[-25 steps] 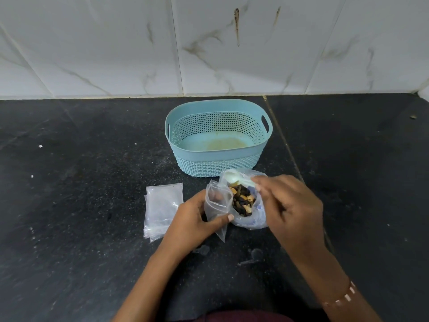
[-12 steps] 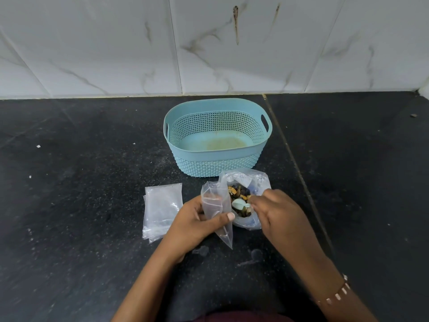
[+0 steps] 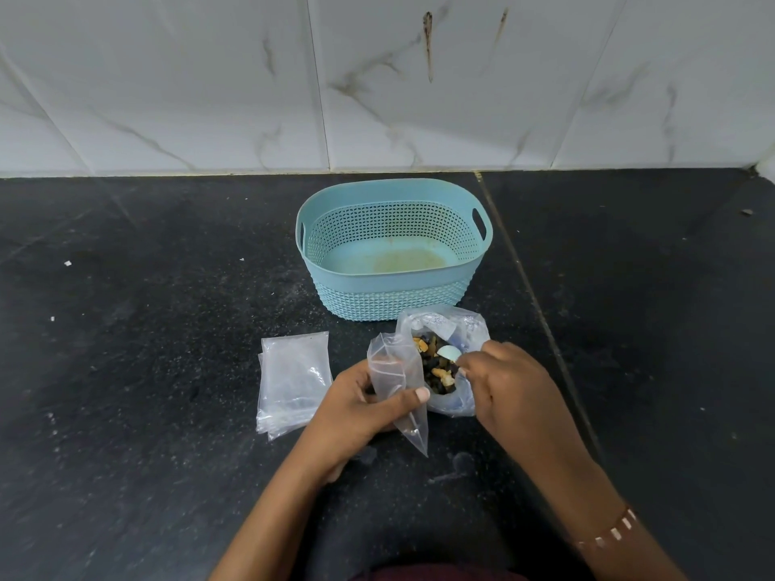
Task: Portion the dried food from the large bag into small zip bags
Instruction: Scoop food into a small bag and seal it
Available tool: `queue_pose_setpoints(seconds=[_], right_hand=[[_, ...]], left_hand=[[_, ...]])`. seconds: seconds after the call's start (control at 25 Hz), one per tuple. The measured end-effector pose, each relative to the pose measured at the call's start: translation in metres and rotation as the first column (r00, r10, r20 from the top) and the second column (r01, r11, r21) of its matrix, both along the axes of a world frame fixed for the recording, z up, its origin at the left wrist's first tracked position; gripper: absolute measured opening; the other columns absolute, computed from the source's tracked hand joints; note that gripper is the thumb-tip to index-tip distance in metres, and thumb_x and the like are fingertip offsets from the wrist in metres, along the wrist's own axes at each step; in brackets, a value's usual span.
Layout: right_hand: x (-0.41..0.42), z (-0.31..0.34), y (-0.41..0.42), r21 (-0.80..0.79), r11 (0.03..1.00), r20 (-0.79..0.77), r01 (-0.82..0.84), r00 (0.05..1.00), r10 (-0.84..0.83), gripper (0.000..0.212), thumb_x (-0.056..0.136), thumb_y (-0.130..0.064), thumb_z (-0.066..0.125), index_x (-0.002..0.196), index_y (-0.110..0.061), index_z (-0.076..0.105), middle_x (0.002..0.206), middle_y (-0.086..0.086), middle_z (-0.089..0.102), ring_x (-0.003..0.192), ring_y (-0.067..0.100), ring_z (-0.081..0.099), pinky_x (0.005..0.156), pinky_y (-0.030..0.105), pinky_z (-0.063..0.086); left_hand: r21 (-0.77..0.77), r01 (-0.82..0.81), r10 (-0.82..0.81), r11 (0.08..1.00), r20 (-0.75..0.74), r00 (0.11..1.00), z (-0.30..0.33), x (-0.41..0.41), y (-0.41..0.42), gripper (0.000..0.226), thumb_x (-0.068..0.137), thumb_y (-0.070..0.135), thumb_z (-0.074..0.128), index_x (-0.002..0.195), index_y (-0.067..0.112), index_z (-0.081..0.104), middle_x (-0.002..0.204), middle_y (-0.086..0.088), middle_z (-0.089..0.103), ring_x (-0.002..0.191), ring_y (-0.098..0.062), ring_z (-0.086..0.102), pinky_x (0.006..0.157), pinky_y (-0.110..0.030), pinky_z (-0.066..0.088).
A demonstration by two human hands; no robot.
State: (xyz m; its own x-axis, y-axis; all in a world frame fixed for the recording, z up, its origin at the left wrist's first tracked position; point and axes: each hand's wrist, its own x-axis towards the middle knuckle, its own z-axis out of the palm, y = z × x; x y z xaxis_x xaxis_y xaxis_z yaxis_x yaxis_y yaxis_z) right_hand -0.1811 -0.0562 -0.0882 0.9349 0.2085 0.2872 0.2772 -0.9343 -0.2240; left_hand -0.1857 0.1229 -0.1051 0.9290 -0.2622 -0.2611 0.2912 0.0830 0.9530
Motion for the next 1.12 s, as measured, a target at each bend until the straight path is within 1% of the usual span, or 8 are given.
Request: queue_pose_setpoints(seconds=[0.2,0.32,0.4,0.56,0.64,0.88,1.04,1.12], right_hand=[[0.000,-0.002,0.003,0.054,0.999,-0.077,-0.007,0.997,0.011,0.018,0.058,0.006,0.079,0.072,-0.002,0.071,0.059,0.008,0.061,0.054,0.020,0.058,0.046,0.011,0.026],[0.004,0.000,0.007,0.242,0.966,-0.211,0.091,0.977,-0.039,0.011,0.081,0.000,0.061,0.086,-0.002,0.071,0.079,0.010,0.068,0.072,0.021,0.063,0.061,0.021,0.047],[0.007,0.001,0.003,0.308,0.938,-0.225,0.160,0.970,-0.092,0.015,0.083,-0.001,0.061,0.094,-0.003,0.071,0.088,0.008,0.070,0.079,0.016,0.064,0.067,0.014,0.045],[0.003,-0.002,0.006,0.029,0.999,-0.099,0.038,0.994,-0.034,0.029,0.049,0.008,0.081,0.073,-0.003,0.070,0.064,0.007,0.063,0.059,0.019,0.058,0.045,0.022,0.042],[-0.001,-0.007,0.013,0.015,1.000,-0.077,-0.022,0.997,0.023,0.032,0.044,0.005,0.084,0.071,-0.004,0.069,0.063,0.006,0.062,0.058,0.020,0.058,0.043,0.024,0.045],[0.011,0.008,-0.001,0.303,0.942,-0.266,0.141,0.962,-0.059,0.018,0.083,-0.003,0.062,0.098,-0.006,0.071,0.094,0.008,0.068,0.078,0.010,0.057,0.065,0.003,0.039],[0.005,0.008,0.007,0.181,0.979,-0.239,0.094,0.970,-0.049,0.020,0.089,-0.005,0.051,0.097,-0.004,0.069,0.092,0.011,0.066,0.083,0.020,0.059,0.074,0.031,0.051],[0.004,0.005,0.013,0.220,0.967,-0.275,0.130,0.959,-0.066,0.019,0.089,-0.006,0.050,0.094,-0.004,0.068,0.091,0.010,0.067,0.081,0.018,0.062,0.070,0.025,0.052]], left_hand=[[-0.046,0.025,-0.027,0.999,-0.043,0.999,0.002,0.000,0.000,0.020,0.073,0.012,0.069,0.092,0.011,0.063,0.076,0.002,0.072,0.070,-0.009,0.068,0.063,-0.023,0.055],[-0.134,0.001,-0.011,0.991,-0.071,0.997,0.000,0.001,-0.002,0.036,0.068,0.015,0.070,0.101,0.003,0.063,0.086,-0.007,0.072,0.077,-0.016,0.069,0.068,-0.028,0.057],[-0.184,-0.041,0.021,0.982,-0.106,0.994,-0.001,0.003,-0.003,0.041,0.066,0.015,0.070,0.104,0.002,0.062,0.091,-0.010,0.073,0.080,-0.018,0.070,0.071,-0.028,0.058],[-0.214,-0.061,0.031,0.975,-0.138,0.990,0.000,0.003,-0.004,0.042,0.066,0.015,0.069,0.105,0.002,0.063,0.092,-0.010,0.073,0.081,-0.018,0.070,0.070,-0.028,0.058],[-0.200,-0.059,0.032,0.978,-0.140,0.990,0.000,0.002,-0.004,0.043,0.067,0.015,0.069,0.108,0.002,0.062,0.097,-0.012,0.072,0.084,-0.020,0.070,0.072,-0.030,0.058],[-0.212,-0.074,0.045,0.974,-0.140,0.989,0.000,0.001,-0.005,0.035,0.066,0.013,0.068,0.100,0.006,0.064,0.087,-0.006,0.074,0.077,-0.015,0.071,0.067,-0.026,0.058],[-0.223,-0.067,0.039,0.972,-0.125,0.991,0.000,0.000,-0.005,0.033,0.066,0.012,0.068,0.099,0.007,0.064,0.087,-0.006,0.074,0.078,-0.015,0.071,0.067,-0.025,0.057],[-0.240,-0.078,0.054,0.968,-0.105,0.993,0.000,0.000,-0.007,0.029,0.067,0.011,0.067,0.096,0.008,0.065,0.087,-0.005,0.075,0.079,-0.015,0.071,0.067,-0.023,0.057]])
